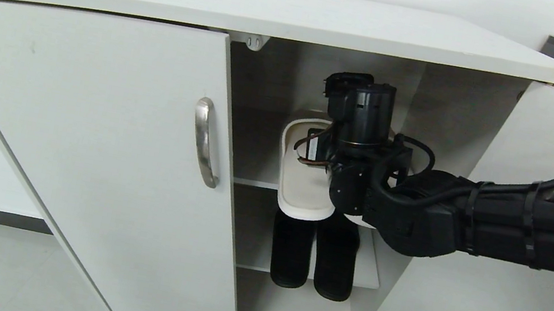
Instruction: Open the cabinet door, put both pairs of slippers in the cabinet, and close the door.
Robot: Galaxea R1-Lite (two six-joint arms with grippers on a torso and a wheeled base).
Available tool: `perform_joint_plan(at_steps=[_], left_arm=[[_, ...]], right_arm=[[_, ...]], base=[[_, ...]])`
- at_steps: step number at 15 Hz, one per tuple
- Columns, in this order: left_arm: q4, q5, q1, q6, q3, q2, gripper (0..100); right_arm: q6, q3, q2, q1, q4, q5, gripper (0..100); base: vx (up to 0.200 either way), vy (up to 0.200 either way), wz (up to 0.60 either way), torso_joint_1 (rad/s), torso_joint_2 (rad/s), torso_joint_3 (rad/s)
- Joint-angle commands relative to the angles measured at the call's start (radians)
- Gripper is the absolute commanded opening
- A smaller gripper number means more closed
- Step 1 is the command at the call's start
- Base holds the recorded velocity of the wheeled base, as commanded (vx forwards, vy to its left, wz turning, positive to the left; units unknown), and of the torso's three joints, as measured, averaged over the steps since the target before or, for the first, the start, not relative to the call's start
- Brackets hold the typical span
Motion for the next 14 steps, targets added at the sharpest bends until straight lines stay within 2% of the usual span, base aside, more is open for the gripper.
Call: perform_joint_plan(at_steps=[1,7,14], left_arm=[[0.001,0.001,0.0,0.0,0.0,0.0,0],[0.001,0.001,0.0,0.0,0.0,0.0,0],[0.001,0.001,0.0,0.0,0.0,0.0,0]], right_arm=[[0.001,-0.05,0.041,-0.013,0.007,0.002,0],[0.002,-0.121,0.074,-0.048,0.04,0.031,0],[0.008,-0.125,0.08,-0.049,0.043,0.031,0]], base=[[0.0,0.0,0.0,0.0,0.0,0.0],[0.0,0.0,0.0,0.0,0.0,0.0],[0.0,0.0,0.0,0.0,0.0,0.0]])
